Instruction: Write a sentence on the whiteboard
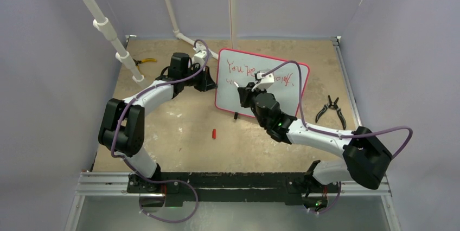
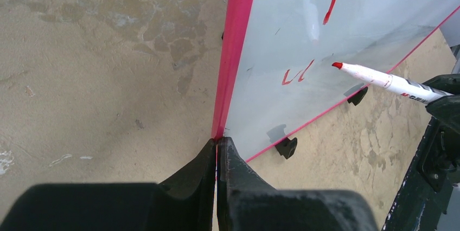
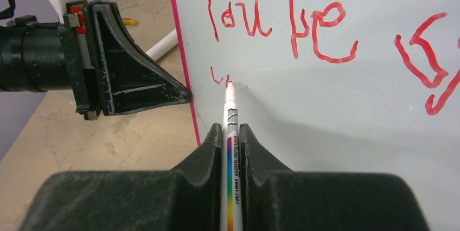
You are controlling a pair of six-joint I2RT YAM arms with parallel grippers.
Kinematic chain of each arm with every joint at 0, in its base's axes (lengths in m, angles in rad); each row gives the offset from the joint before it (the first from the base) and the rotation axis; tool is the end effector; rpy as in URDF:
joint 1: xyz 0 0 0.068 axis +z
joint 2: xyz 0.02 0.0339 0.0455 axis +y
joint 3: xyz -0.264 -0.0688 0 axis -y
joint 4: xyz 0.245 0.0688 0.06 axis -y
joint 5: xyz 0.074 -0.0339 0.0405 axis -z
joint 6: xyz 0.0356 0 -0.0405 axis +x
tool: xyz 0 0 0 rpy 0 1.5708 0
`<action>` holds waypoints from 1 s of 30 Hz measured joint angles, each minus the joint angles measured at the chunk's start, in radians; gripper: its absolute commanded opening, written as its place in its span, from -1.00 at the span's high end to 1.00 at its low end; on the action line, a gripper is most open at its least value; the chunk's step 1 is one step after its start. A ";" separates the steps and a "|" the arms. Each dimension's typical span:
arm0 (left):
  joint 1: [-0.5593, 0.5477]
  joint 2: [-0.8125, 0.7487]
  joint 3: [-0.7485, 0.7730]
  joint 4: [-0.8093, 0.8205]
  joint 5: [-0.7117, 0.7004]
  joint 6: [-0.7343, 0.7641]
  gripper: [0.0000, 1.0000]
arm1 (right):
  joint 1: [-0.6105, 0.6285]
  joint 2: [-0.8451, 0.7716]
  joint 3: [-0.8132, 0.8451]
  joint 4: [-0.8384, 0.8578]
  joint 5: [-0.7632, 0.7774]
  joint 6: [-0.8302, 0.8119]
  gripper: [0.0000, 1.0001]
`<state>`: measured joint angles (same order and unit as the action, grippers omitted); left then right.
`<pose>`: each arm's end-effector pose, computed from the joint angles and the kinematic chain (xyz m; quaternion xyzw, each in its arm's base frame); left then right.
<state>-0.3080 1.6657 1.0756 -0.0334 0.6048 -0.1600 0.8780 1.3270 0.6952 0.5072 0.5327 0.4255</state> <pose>0.3425 -0.1302 0.2295 0.1983 0.8372 -0.3588 0.3621 0.2012 0.2141 0.2604 0.0075 0.7440 0.2303 0.6272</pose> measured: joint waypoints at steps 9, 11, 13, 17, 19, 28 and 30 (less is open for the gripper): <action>0.000 0.000 0.000 0.000 0.000 0.000 1.00 | 0.000 0.021 0.000 0.000 0.008 -0.003 1.00; 0.000 0.000 0.000 0.000 0.000 0.000 1.00 | 0.000 0.026 0.000 0.000 0.009 -0.003 1.00; 0.000 0.000 0.000 0.000 0.000 0.000 1.00 | 0.000 0.027 0.000 0.000 0.012 -0.003 1.00; 0.000 0.000 0.000 0.000 0.000 0.000 1.00 | 0.000 0.027 0.000 0.000 0.020 -0.002 1.00; 0.000 0.000 0.000 0.000 0.000 0.000 1.00 | 0.000 0.028 0.000 0.000 0.023 0.000 1.00; 0.000 0.000 0.000 0.001 -0.003 0.000 1.00 | 0.000 0.028 -0.018 0.000 0.021 0.018 1.00; 0.000 0.000 0.000 0.001 -0.005 0.000 1.00 | 0.001 0.028 -0.026 0.001 0.018 0.023 1.00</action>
<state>-0.3080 1.6653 1.0756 -0.0326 0.5999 -0.1600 0.8791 1.3548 0.6697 0.5079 0.5507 0.4484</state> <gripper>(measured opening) 0.005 0.115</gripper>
